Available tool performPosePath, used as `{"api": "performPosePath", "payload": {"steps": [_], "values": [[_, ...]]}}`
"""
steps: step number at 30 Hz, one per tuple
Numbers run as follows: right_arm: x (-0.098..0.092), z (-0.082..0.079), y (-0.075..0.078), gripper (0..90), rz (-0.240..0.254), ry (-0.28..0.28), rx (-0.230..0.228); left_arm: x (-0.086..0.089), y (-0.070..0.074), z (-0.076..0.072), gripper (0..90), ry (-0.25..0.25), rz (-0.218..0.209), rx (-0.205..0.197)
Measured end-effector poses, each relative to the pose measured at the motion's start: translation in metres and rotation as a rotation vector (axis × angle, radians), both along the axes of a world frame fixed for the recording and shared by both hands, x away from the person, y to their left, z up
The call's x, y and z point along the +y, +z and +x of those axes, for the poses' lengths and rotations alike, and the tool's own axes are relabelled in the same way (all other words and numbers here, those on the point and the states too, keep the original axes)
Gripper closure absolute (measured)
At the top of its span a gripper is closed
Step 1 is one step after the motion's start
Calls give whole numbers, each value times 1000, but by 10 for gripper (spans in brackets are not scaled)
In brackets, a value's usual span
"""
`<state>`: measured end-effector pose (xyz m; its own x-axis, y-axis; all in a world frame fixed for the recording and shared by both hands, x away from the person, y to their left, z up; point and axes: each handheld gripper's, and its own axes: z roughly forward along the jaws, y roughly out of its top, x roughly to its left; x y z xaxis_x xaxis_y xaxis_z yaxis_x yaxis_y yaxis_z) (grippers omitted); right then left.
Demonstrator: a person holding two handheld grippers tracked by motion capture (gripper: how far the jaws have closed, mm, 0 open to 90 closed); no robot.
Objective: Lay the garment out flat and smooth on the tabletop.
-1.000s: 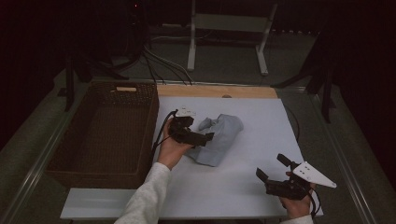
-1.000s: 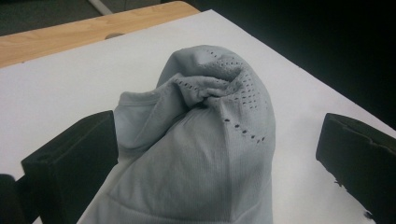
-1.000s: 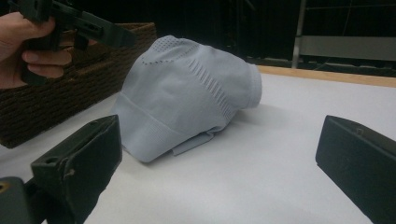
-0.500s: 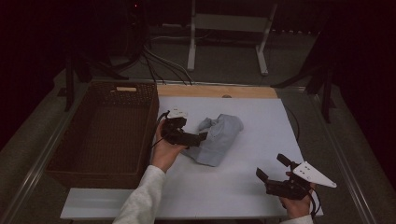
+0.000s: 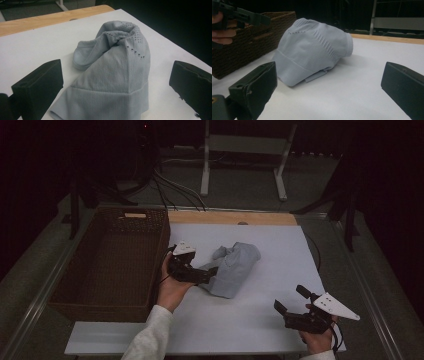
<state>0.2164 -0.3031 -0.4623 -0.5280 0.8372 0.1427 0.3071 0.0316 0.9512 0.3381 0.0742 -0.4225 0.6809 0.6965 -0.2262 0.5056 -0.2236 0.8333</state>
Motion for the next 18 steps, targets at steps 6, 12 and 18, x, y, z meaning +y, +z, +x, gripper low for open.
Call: {"api": "performPosePath", "payload": {"steps": [6,12,18], "values": [[-1,0,0,6,1,0,3,3,1,-7,0,-15,13,-16],[0,0,0,6,1,4,6,3,-1,-13,0,-27,23,-26],[0,0,0,6,3,7,9,6,0,-16,0,-30,22,-30]]}}
